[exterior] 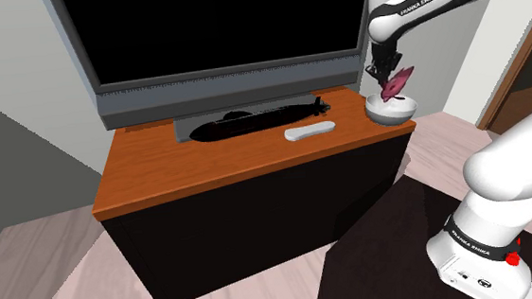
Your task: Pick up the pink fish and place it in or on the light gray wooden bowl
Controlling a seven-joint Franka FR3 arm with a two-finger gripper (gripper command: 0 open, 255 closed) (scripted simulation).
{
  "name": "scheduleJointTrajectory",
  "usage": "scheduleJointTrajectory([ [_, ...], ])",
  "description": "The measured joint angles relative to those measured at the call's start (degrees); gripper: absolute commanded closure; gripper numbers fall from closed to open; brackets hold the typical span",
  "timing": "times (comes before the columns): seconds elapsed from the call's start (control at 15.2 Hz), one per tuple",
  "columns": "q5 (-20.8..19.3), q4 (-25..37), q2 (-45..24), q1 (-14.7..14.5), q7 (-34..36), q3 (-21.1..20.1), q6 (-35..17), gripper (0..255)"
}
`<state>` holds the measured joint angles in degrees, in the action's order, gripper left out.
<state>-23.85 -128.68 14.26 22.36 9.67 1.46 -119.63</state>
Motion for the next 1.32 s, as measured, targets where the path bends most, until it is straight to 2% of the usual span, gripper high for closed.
scheduleJointTrajectory([
  [0.26, -0.59, -1.68, -0.84, 0.15, 0.97, 0.07, -2.39, 255],
  [0.59, -0.70, -1.93, -0.99, 0.18, 1.13, 0.09, -2.79, 255],
  [0.66, -0.70, -1.93, -1.00, 0.18, 1.13, 0.09, -2.80, 0],
  [1.06, -0.71, -1.91, -0.99, 0.18, 1.14, 0.08, -2.81, 0],
  [1.32, 0.65, 1.57, 0.97, -0.62, 0.16, -0.84, 2.69, 0],
])
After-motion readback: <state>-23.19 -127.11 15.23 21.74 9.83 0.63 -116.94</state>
